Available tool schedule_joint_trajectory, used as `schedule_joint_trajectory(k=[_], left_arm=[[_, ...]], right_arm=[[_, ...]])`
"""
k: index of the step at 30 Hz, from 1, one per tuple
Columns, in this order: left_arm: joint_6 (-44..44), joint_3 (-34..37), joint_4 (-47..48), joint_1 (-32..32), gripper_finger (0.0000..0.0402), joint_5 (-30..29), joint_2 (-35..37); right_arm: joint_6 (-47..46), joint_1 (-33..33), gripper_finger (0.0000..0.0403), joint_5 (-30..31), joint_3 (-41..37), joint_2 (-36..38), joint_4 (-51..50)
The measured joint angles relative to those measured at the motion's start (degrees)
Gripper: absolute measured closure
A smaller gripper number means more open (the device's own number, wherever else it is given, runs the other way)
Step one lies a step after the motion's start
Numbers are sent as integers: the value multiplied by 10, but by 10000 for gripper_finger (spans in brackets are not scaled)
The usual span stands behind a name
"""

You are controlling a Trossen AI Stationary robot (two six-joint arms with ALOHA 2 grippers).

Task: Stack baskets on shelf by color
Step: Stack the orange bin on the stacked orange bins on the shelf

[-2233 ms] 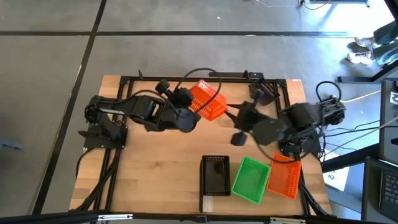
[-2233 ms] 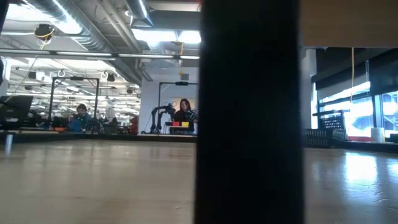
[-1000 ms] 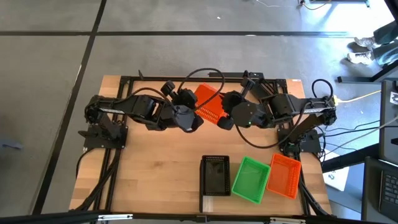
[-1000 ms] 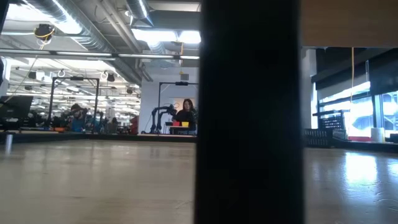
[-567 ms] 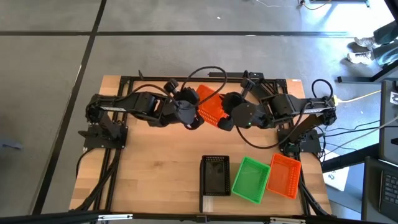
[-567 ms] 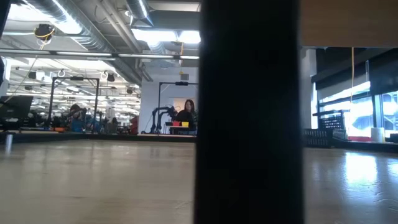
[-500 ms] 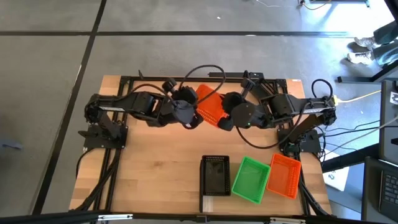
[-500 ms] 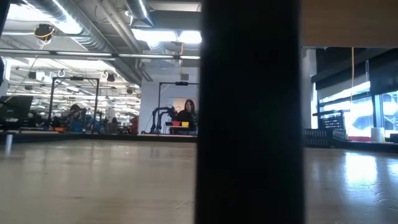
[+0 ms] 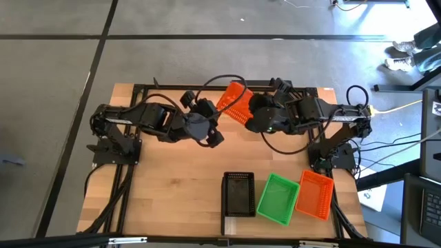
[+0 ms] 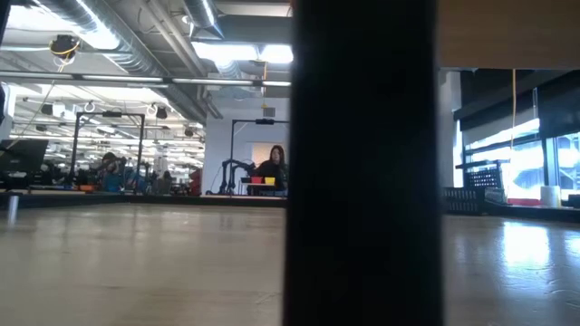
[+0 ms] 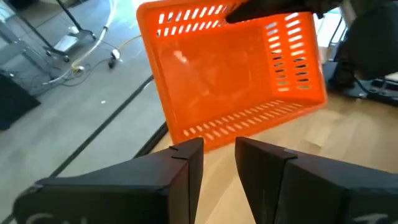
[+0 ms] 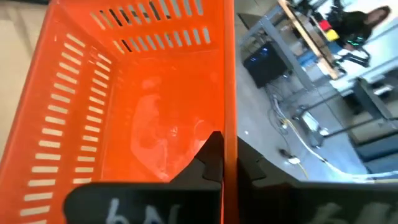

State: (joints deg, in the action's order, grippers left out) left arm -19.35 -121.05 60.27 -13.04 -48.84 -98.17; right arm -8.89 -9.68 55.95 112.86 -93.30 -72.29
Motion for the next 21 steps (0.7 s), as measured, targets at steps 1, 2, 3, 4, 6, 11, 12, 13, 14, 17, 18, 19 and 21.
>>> schedule_joint_trajectory(k=[1, 2, 3, 4, 6, 11, 12, 13, 14, 17, 18, 19, 21], left_arm=[[0, 0, 0, -2, 317, -6, 0], [0, 0, 1, -3, 317, -14, 0], [0, 0, 2, -3, 317, -24, 0], [0, 0, 4, -3, 317, -32, 0], [0, 0, 11, -3, 317, -38, 3], [9, -1, 49, -3, 317, -38, 27], [9, -1, 56, -3, 317, -38, 30], [10, -1, 53, -3, 317, -38, 33], [15, -1, 58, -2, 317, -38, 40], [20, -2, 75, -1, 317, -39, 62], [19, -2, 79, -1, 317, -40, 69], [20, -2, 92, -1, 317, -40, 75], [20, -1, 103, -1, 317, -40, 81]], right_arm=[[-5, 2, 403, 3, 0, 1, -5], [-16, 4, 403, 1, 0, 3, -8], [-27, 4, 403, -5, 0, 6, -10], [-41, 4, 403, -12, 0, 11, -16], [-83, 4, 403, -21, 9, 19, -43], [-261, -27, 403, -57, 86, 25, -179], [-266, -35, 403, -81, 89, 35, -167], [-269, -47, 403, -108, 95, 41, -171], [-283, -55, 403, -130, 107, 43, -174], [-353, -74, 403, -169, 122, 65, -175], [-375, -79, 403, -179, 123, 74, -177], [-404, -83, 403, -187, 124, 84, -179], [-438, -89, 403, -217, 112, 106, -175]])
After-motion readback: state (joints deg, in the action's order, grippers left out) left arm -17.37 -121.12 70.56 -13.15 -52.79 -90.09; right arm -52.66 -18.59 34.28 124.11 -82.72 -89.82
